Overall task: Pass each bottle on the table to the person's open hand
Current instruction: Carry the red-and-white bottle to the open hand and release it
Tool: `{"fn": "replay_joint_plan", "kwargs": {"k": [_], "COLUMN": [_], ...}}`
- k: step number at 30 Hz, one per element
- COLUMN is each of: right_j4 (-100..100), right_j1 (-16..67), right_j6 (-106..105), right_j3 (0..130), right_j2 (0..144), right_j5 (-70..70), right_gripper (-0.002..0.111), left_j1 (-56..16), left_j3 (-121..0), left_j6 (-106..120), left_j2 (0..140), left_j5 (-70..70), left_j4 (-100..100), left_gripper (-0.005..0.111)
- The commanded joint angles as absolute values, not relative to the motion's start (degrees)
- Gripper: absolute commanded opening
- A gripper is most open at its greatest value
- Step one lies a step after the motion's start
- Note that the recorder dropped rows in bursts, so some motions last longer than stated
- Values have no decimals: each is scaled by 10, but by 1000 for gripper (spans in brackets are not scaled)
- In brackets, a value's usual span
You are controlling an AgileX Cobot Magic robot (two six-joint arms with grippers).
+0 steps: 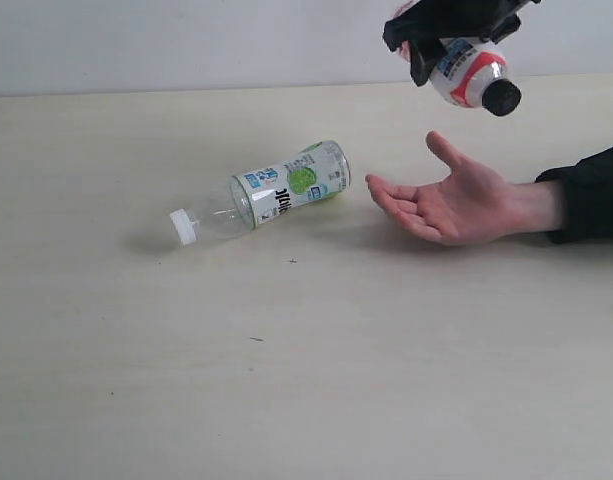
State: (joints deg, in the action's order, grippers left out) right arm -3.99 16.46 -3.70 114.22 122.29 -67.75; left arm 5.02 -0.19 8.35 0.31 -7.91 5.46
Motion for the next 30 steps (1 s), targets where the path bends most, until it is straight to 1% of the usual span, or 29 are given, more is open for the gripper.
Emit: {"fn": "replay_joint_plan", "kwargs": {"k": [1, 9, 14, 20, 24, 28, 30], "right_j4": [-14, 11, 29, 57, 57, 59, 59], "right_j1": [163, 163, 163, 163, 163, 163, 163], "right_j6": [-63, -78, -75, -77, -75, -74, -74], "right_j3": [1045, 857, 761, 664, 650, 650, 650], "right_j2": [1165, 1073, 1063, 1064, 1091, 1120, 1122], "right_j5": [-622, -507, -441, -297, -252, -248, -248], "right_gripper": [0, 0, 0, 0, 0, 0, 5], "left_j1": [46, 46, 46, 46, 46, 46, 46], "left_j3": [0, 0, 0, 0, 0, 0, 0], "left_j6": [84, 84, 84, 84, 84, 84, 84], "left_j2": [0, 0, 0, 0, 0, 0, 0], "left_j5": [-76, -76, -76, -76, -76, -76, -76], "left_j4": [55, 55, 55, 55, 55, 55, 55], "left_gripper": [0, 0, 0, 0, 0, 0, 0]}}
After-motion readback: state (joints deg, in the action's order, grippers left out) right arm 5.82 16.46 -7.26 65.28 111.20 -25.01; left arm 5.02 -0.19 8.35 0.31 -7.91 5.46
